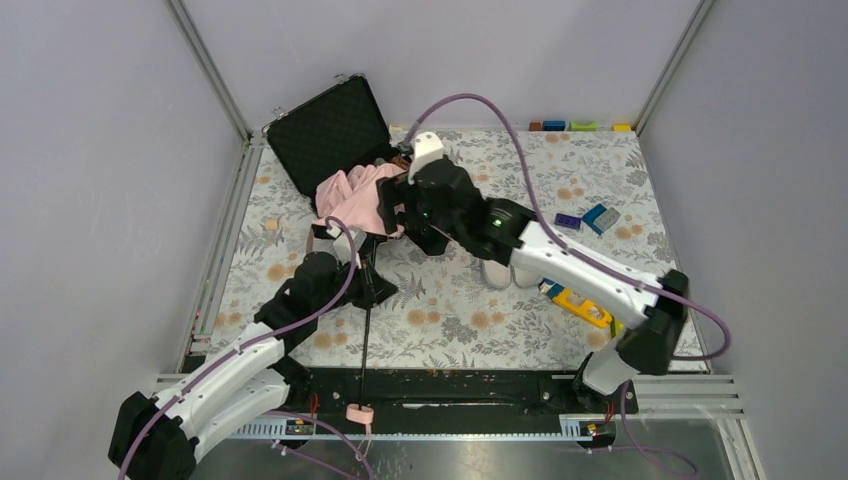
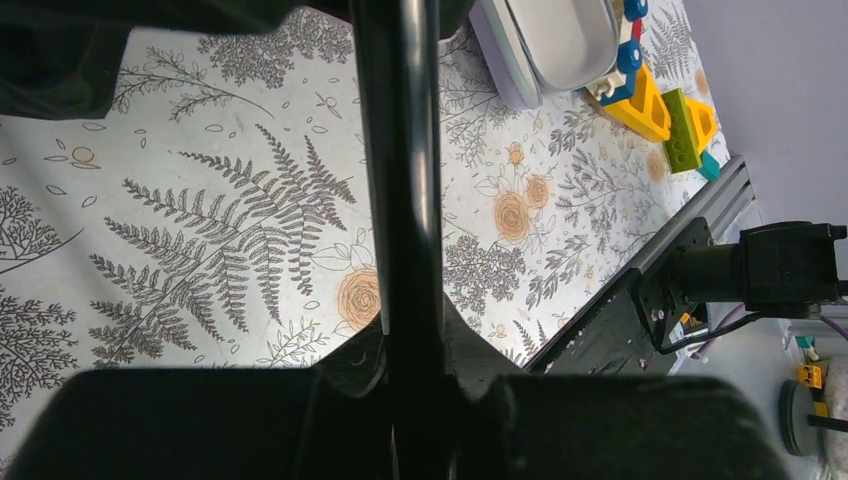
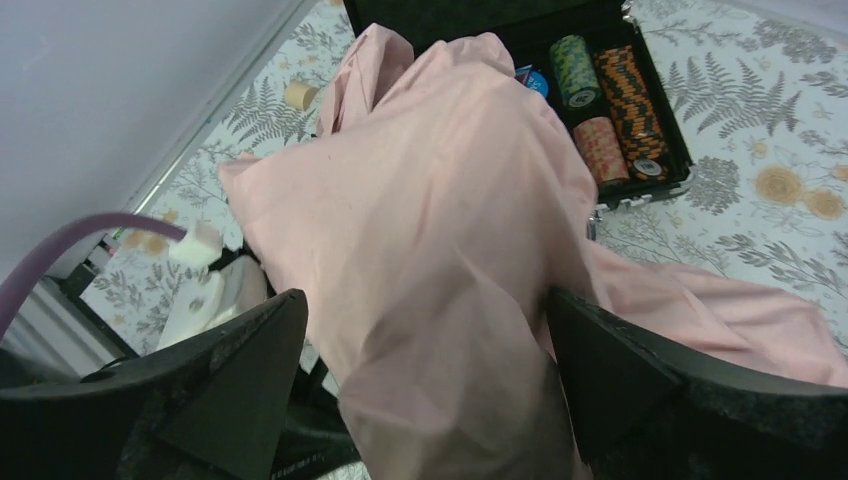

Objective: Open the umbrella

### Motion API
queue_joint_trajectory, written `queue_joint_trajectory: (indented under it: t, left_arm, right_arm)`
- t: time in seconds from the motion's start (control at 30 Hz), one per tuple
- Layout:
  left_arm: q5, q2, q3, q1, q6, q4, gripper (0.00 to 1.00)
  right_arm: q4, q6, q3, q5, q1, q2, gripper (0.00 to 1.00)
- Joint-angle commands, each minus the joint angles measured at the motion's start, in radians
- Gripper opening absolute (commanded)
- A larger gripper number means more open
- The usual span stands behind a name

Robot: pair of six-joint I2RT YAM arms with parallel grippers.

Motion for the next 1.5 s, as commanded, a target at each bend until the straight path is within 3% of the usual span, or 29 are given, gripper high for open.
queue_joint_trajectory:
  t: [0.0, 0.1, 0.23, 0.3, 0.33, 0.57, 0.63, 0.8, 0.87, 0.93, 1.13, 1.37, 1.47]
  left_arm:
    - [0.006, 0.014, 0.032, -0.013, 0.017, 0.086, 0.0]
    - [-0.019, 0.032, 0.033, -0.031, 0.023, 0.065, 0.0]
    - [-0.074, 0.041, 0.023, -0.05, 0.019, 0.06, 0.0]
    - [-0.099, 0.039, 0.017, -0.051, 0.012, 0.055, 0.0]
    - [-0.113, 0.037, 0.014, -0.051, 0.011, 0.05, 0.0]
    - [-0.097, 0.035, -0.034, -0.052, -0.031, 0.1, 0.0]
    - [-0.053, 0.038, -0.042, -0.052, -0.058, 0.136, 0.0]
    - [0.049, -0.004, -0.047, -0.052, -0.226, 0.255, 0.0]
    - [0.06, -0.025, -0.04, -0.052, -0.307, 0.298, 0.0]
    - [0.058, -0.04, -0.027, -0.052, -0.36, 0.313, 0.0]
    - [0.044, -0.083, -0.006, -0.051, -0.456, 0.37, 0.0]
    - [0.056, -0.097, 0.02, -0.052, -0.493, 0.41, 0.0]
    - [0.067, -0.094, 0.034, -0.053, -0.46, 0.406, 0.0]
  right_arm:
    - [-0.028, 0.034, 0.149, -0.008, 0.003, 0.13, 0.97]
    - [-0.078, 0.029, 0.275, -0.016, -0.002, 0.231, 0.89]
    - [-0.194, 0.013, 0.482, -0.047, -0.046, 0.34, 0.27]
    - [-0.214, 0.013, 0.546, -0.069, -0.078, 0.35, 0.03]
    - [-0.22, 0.016, 0.575, -0.077, -0.099, 0.348, 0.0]
    - [-0.252, 0.071, 0.824, -0.1, -0.288, 0.351, 0.0]
    - [-0.257, 0.097, 0.9, -0.112, -0.354, 0.379, 0.06]
    - [-0.359, 0.119, 0.925, -0.206, -0.416, 0.381, 0.76]
    - [-0.343, 0.131, 0.771, -0.241, -0.416, 0.286, 0.88]
    - [-0.275, 0.154, 0.584, -0.289, -0.416, 0.16, 0.92]
    - [0.155, 0.279, -0.114, -0.348, -0.416, -0.335, 0.92]
    - [0.414, 0.48, -0.579, -0.378, -0.394, -0.648, 0.86]
    - [0.531, 0.5, -0.706, -0.279, -0.273, -0.692, 0.83]
